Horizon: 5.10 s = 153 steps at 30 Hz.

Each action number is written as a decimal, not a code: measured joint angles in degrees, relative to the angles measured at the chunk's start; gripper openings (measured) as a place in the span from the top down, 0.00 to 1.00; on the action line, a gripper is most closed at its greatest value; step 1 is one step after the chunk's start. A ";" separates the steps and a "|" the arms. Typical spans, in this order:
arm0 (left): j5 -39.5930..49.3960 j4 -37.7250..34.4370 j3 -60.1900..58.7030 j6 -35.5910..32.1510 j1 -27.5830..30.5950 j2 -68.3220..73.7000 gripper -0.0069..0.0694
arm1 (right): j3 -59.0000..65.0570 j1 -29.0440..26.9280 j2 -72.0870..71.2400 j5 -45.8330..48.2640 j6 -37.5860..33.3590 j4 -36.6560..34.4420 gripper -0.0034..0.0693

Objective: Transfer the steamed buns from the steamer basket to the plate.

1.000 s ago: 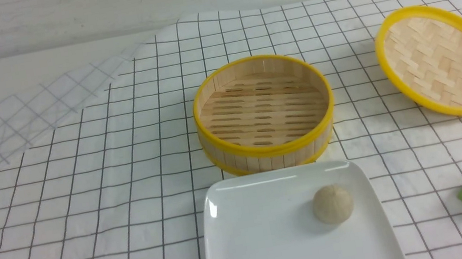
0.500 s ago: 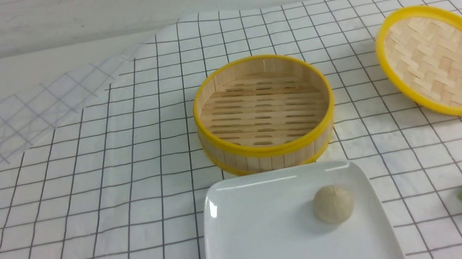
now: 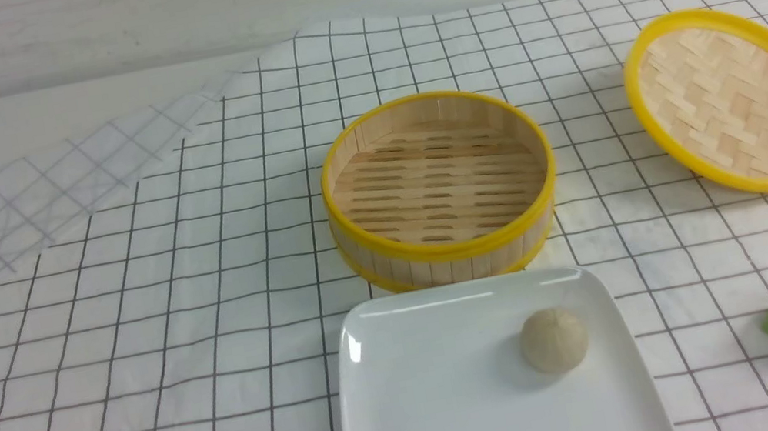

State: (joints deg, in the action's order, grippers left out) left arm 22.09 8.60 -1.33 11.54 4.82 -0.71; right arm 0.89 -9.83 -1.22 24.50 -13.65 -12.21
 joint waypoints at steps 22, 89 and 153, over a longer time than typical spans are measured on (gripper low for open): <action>0.00 0.04 0.00 0.00 0.00 0.00 0.44 | 0.00 0.00 0.00 -0.73 16.37 10.20 0.62; 0.00 0.04 0.00 0.00 0.00 0.00 0.44 | 0.00 0.00 0.00 -0.84 16.56 8.65 0.62; 0.00 0.04 0.00 0.00 0.00 0.00 0.45 | 0.06 4.71 0.00 -1.10 16.14 13.13 0.62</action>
State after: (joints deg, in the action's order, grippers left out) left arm 22.09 8.64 -1.33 11.54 4.82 -0.71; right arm 0.96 -5.12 -1.22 23.40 2.48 0.93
